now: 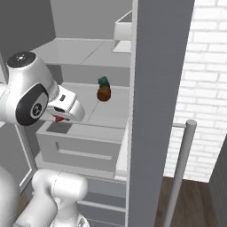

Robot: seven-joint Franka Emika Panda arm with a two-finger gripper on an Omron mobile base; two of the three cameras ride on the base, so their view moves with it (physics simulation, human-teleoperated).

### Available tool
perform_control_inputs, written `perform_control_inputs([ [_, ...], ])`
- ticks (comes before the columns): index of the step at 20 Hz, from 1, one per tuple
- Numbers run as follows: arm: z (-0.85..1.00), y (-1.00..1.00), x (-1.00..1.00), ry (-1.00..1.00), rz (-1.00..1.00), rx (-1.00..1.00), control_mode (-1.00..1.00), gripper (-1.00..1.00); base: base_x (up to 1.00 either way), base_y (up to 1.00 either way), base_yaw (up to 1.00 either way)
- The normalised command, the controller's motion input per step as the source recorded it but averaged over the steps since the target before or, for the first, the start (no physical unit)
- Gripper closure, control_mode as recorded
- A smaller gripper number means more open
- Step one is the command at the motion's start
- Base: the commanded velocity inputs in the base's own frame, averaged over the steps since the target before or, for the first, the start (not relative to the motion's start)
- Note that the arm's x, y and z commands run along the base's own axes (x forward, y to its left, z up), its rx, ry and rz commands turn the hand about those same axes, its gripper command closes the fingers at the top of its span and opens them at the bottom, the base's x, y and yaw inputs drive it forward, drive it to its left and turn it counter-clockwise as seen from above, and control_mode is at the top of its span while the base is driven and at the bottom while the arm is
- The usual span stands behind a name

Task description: Take the strawberry from the fridge and place it on top of the pancake, located on the dining counter.

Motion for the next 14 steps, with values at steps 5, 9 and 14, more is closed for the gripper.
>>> perform_control_inputs([
  [5,-0.14,0.00,0.00,0.00,0.00,0.00,1.00,1.00,-0.03,0.00,0.00],
  [9,0.00,0.00,0.00,0.00,0.00,0.00,1.00,1.00,-0.65,0.02,0.00],
  [14,0.00,0.00,0.00,0.00,0.00,0.00,1.00,1.00,-0.76,0.03,0.00],
])
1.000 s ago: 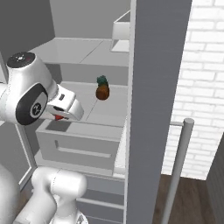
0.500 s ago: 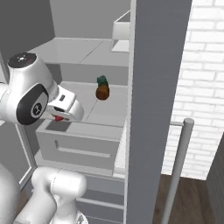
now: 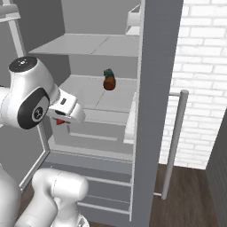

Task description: Take the strawberry from the fridge and place it on top of the pancake, located on the dining counter.

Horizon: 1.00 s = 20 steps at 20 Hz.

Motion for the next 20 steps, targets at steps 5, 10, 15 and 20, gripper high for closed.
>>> perform_control_inputs([
  [5,0.00,0.00,0.00,0.00,0.00,0.00,1.00,1.00,-0.74,0.11,0.00],
  [10,0.00,0.00,0.00,0.00,0.00,0.00,1.00,1.00,-0.70,0.15,0.00],
  [15,0.00,0.00,0.00,0.00,0.00,0.00,1.00,1.00,-0.75,0.18,0.00],
  [20,0.00,0.00,0.00,0.00,0.00,0.00,1.00,1.00,-0.88,0.28,0.18],
])
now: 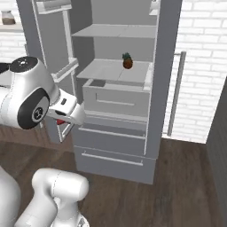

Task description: Take the strawberry from the fridge and place it on top of the pancake, located on the dining counter.

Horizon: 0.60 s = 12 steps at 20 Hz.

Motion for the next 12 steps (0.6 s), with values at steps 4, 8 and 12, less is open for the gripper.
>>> perform_control_inputs([
  [4,0.00,0.00,0.00,0.00,0.00,0.00,1.00,1.00,-0.76,0.27,0.51],
  [8,0.00,0.00,0.00,0.00,0.00,0.00,1.00,1.00,-0.58,0.33,0.60],
  [12,0.00,0.00,0.00,0.00,0.00,0.00,1.00,1.00,-0.52,0.32,0.63],
])
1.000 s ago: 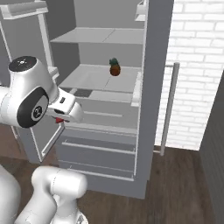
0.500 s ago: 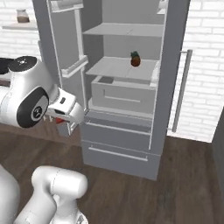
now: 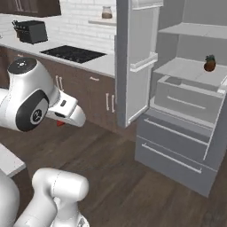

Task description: Take the strawberry from the fridge and place it on top of the pancake, located on the dining counter.

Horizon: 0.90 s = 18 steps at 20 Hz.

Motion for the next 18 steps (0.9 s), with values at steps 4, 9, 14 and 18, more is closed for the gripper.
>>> perform_control_inputs([
  [4,0.00,0.00,0.00,0.00,0.00,0.00,1.00,1.00,-0.48,0.18,0.67],
  [9,0.00,0.00,0.00,0.00,0.00,0.00,1.00,1.00,-0.58,-0.06,0.61],
  [14,0.00,0.00,0.00,0.00,0.00,0.00,1.00,1.00,-0.55,0.12,0.62],
  [18,0.00,0.00,0.00,0.00,0.00,0.00,1.00,1.00,-0.44,0.10,0.61],
])
